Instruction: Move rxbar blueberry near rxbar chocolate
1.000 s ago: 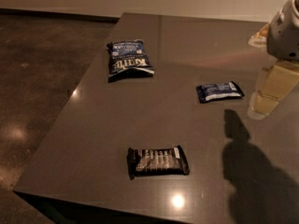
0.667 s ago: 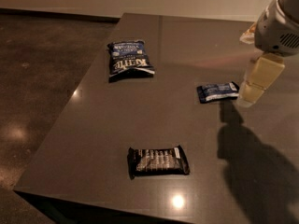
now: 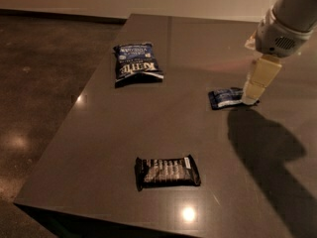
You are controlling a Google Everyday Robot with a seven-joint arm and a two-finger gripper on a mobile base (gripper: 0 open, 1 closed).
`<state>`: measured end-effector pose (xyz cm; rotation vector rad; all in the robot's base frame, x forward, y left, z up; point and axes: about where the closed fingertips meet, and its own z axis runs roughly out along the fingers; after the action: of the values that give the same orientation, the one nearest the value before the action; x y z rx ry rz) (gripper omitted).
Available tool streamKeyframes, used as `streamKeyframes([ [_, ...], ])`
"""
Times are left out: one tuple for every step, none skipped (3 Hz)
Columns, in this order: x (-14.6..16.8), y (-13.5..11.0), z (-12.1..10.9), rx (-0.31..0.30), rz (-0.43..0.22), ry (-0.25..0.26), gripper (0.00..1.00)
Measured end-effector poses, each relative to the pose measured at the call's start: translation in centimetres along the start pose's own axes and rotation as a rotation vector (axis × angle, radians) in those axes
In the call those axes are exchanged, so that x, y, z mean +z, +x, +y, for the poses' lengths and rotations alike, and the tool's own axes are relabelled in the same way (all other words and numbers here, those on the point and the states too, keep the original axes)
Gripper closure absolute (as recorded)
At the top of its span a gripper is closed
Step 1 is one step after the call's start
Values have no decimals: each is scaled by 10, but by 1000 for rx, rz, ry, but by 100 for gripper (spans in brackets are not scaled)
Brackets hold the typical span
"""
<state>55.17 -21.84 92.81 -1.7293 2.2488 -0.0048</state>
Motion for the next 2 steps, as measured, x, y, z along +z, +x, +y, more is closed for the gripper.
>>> streamKeyframes([
  [36,9,-16,-15,9,-55,0],
  [66,15,-19,-45,9,-111,0],
])
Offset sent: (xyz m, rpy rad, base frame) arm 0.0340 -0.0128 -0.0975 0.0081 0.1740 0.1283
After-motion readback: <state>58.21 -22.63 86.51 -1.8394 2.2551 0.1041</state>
